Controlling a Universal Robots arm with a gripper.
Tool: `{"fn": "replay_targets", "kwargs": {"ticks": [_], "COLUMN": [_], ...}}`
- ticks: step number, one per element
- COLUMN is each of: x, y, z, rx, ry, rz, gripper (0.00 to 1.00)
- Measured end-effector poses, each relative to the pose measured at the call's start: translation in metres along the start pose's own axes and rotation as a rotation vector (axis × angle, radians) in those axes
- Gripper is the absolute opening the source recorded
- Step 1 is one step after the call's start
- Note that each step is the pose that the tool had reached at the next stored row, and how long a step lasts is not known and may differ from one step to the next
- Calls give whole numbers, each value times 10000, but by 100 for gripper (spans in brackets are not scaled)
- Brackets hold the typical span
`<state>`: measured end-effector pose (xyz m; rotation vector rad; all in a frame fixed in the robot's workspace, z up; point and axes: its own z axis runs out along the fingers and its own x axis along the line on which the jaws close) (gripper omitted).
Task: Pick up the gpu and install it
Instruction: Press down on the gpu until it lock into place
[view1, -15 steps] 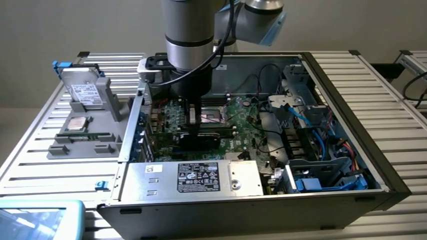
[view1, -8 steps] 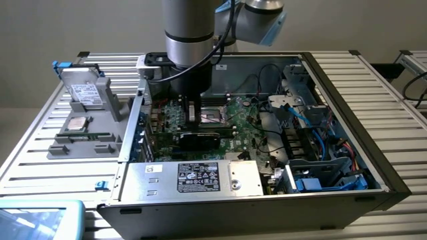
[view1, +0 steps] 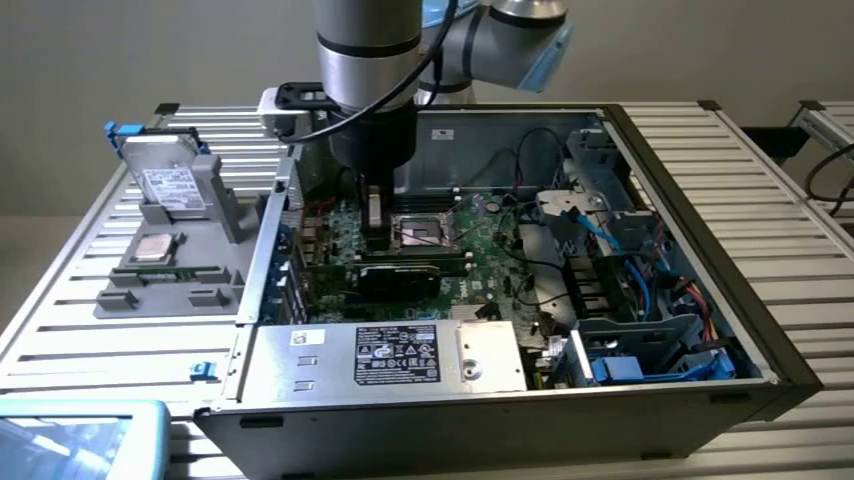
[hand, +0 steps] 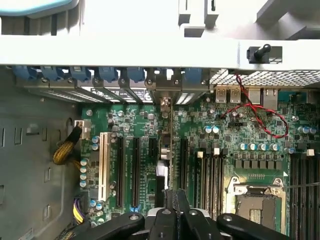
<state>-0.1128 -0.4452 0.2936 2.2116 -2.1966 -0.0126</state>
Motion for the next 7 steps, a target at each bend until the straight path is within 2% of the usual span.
{"fn": "replay_targets", "kwargs": {"ticks": [7], "x": [0], "y": [3], "z": [0], "rx": [0], "ry": [1], "rz": [0], "gripper": [12]}}
